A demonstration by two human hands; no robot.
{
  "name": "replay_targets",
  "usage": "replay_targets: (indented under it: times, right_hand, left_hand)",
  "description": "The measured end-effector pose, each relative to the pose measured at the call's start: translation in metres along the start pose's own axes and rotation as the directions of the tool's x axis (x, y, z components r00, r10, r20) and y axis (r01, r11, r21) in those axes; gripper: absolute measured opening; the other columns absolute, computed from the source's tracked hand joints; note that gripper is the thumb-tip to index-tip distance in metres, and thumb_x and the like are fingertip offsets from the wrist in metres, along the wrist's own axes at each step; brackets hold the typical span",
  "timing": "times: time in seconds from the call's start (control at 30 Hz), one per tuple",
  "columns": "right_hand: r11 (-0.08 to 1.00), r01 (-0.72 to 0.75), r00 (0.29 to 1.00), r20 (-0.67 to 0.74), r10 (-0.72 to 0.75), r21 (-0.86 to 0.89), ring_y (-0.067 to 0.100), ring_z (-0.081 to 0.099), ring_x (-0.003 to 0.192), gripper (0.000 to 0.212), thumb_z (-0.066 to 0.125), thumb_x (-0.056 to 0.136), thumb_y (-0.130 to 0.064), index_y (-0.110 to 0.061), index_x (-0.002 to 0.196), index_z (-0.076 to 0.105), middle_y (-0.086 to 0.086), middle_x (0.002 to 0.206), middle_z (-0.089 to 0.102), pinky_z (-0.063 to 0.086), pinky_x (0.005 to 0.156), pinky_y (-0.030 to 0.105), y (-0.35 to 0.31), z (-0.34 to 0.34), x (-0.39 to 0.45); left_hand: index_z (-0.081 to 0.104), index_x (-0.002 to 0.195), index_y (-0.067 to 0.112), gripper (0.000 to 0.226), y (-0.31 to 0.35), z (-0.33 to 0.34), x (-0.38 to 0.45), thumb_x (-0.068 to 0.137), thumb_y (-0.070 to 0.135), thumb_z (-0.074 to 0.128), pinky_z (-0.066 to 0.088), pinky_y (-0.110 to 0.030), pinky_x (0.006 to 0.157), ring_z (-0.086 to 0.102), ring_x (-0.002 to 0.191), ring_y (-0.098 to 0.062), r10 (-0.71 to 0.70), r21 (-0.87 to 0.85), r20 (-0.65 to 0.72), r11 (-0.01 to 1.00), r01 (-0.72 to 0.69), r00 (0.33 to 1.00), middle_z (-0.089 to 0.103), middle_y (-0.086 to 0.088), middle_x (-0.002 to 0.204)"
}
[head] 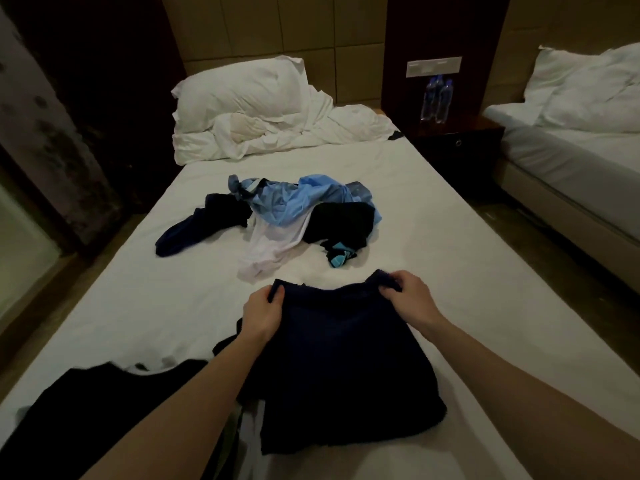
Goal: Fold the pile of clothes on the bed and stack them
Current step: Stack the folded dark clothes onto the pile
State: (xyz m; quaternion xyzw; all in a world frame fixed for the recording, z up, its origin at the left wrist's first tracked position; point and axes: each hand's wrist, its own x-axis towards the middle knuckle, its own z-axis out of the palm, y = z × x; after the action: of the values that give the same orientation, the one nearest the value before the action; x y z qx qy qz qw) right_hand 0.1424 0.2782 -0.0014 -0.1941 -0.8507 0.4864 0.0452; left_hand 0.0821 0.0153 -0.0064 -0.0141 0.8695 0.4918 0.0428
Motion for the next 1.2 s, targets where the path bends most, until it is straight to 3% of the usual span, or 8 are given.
replay_targets:
  times: [0.17, 0.27, 0.33, 0.47, 0.63, 0.8, 1.03, 1.2]
  right_hand:
    - [0.961, -0.168, 0.986, -0.018, 0.168, -0.218, 0.030, 0.058, 0.104, 0.030, 0.050, 0.098, -0.041, -0.015, 0.109, 0.060, 0.008, 0.109, 0.062, 0.050, 0.089, 0.041, 0.036, 0.038, 0.061]
    - [0.899, -0.166, 0.985, -0.031, 0.168, -0.406, 0.033, 0.045, 0.119, 0.035, 0.049, 0.099, -0.045, -0.019, 0.122, 0.050, 0.011, 0.126, 0.045, 0.043, 0.093, 0.041, 0.045, 0.054, 0.068]
    - [0.933, -0.155, 0.988, -0.057, 0.144, -0.325, 0.033, 0.049, 0.113, 0.036, 0.056, 0.097, -0.039, -0.017, 0.123, 0.044, 0.013, 0.129, 0.041, 0.045, 0.093, 0.041, 0.044, 0.056, 0.070]
    - [0.978, -0.203, 0.979, -0.039, 0.201, -0.050, 0.034, 0.054, 0.116, 0.053, 0.066, 0.094, -0.028, -0.007, 0.136, 0.043, 0.017, 0.133, 0.052, 0.043, 0.092, 0.035, 0.038, 0.046, 0.062]
    - [0.984, -0.006, 0.996, -0.085, 0.022, 0.179, 0.020, 0.062, 0.100, 0.020, 0.065, 0.094, -0.022, -0.016, 0.114, 0.063, 0.001, 0.108, 0.066, 0.045, 0.083, 0.030, 0.011, 0.023, 0.025]
    - [0.886, 0.134, 0.991, -0.063, -0.118, 0.444, 0.020, 0.066, 0.089, 0.004, 0.059, 0.098, -0.012, -0.015, 0.099, 0.060, 0.007, 0.098, 0.068, 0.053, 0.077, 0.030, -0.028, -0.011, -0.032]
    - [0.760, 0.253, 0.967, -0.132, -0.218, 0.599, 0.018, 0.067, 0.077, 0.008, 0.063, 0.096, -0.014, -0.007, 0.099, 0.063, 0.007, 0.086, 0.070, 0.052, 0.065, 0.029, -0.078, -0.052, -0.123]
    - [0.735, 0.321, 0.947, -0.210, -0.244, 0.598, 0.022, 0.070, 0.080, 0.019, 0.073, 0.088, -0.014, -0.004, 0.100, 0.063, 0.010, 0.090, 0.075, 0.057, 0.071, 0.033, -0.107, -0.066, -0.188]
  left_hand:
    - [0.060, 0.090, 0.012, 0.029, -0.028, 0.035, 0.053, 0.105, 0.028, 0.041, 0.044, -0.034, 0.076, 0.060, 0.090, -0.026, -0.093, 0.221, 0.085, 0.973, 0.072, 0.992, 0.060, 0.000, 0.085]
    - [0.064, 0.119, 0.011, 0.027, -0.039, 0.042, 0.062, 0.103, 0.027, 0.050, 0.044, -0.036, 0.095, 0.059, 0.115, -0.031, -0.114, 0.274, 0.092, 0.958, 0.085, 0.989, 0.066, -0.009, 0.118]
    - [0.061, 0.128, 0.004, 0.036, -0.039, 0.040, 0.063, 0.101, 0.027, 0.055, 0.044, -0.038, 0.102, 0.057, 0.121, -0.032, -0.138, 0.270, 0.062, 0.956, 0.116, 0.988, 0.063, -0.014, 0.126]
    - [0.065, 0.095, 0.004, 0.024, -0.026, 0.032, 0.046, 0.101, 0.024, 0.053, 0.045, -0.030, 0.075, 0.062, 0.089, -0.023, -0.071, 0.178, -0.014, 0.981, 0.073, 0.997, 0.067, -0.006, 0.094]
    - [0.061, 0.102, 0.014, 0.019, -0.001, 0.007, 0.018, 0.105, 0.025, 0.046, 0.048, -0.026, 0.075, 0.063, 0.093, -0.018, -0.072, -0.179, -0.041, 0.982, 0.063, 0.997, 0.065, -0.002, 0.100]
    - [0.060, 0.117, 0.013, 0.021, 0.027, -0.026, -0.022, 0.106, 0.023, 0.044, 0.053, -0.037, 0.084, 0.065, 0.101, -0.024, -0.168, -0.538, 0.082, 0.822, 0.186, 0.982, 0.067, -0.007, 0.110]
    - [0.068, 0.098, 0.010, 0.011, 0.057, -0.087, -0.100, 0.099, 0.009, 0.057, 0.056, -0.032, 0.075, 0.070, 0.083, -0.021, 0.031, -0.673, -0.039, 0.738, -0.049, 0.999, 0.069, -0.017, 0.101]
    - [0.056, 0.139, 0.023, 0.048, 0.068, -0.131, -0.155, 0.094, 0.009, 0.066, 0.054, -0.039, 0.094, 0.067, 0.107, -0.021, 0.114, -0.670, -0.105, 0.726, -0.155, 0.988, 0.064, -0.005, 0.122]
